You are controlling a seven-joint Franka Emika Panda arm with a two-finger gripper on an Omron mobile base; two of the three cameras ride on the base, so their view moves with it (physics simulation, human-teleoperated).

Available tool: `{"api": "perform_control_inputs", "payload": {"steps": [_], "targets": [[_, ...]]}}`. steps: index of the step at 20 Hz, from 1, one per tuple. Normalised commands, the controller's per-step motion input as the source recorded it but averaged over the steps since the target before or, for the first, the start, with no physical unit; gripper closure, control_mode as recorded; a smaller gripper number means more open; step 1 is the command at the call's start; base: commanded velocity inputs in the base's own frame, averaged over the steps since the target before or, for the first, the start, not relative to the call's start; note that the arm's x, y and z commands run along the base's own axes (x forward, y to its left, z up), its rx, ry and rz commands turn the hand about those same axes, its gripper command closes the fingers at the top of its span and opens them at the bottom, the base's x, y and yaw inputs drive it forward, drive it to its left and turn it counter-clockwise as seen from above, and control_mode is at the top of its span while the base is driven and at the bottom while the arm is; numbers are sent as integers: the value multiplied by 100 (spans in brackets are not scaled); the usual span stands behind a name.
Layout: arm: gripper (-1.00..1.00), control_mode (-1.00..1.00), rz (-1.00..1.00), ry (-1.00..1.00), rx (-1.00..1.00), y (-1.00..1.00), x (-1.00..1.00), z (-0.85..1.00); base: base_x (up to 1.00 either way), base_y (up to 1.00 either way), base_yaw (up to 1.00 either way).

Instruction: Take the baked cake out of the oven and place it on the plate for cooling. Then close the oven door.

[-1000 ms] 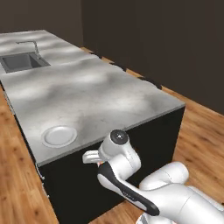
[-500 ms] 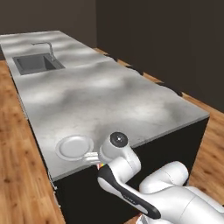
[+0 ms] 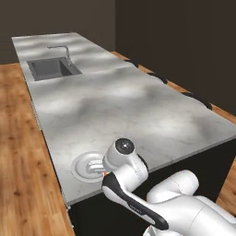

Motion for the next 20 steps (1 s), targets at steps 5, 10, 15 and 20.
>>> {"api": "perform_control_inputs", "payload": {"steps": [5,10,15,20], "targets": [[100,100,0,0,0,0,0,0,29,9,11],[100,100,0,0,0,0,0,0,2,1,3],[100,100,0,0,0,0,0,0,0,0,0],[100,100,0,0,0,0,0,0,0,0,0]]}}
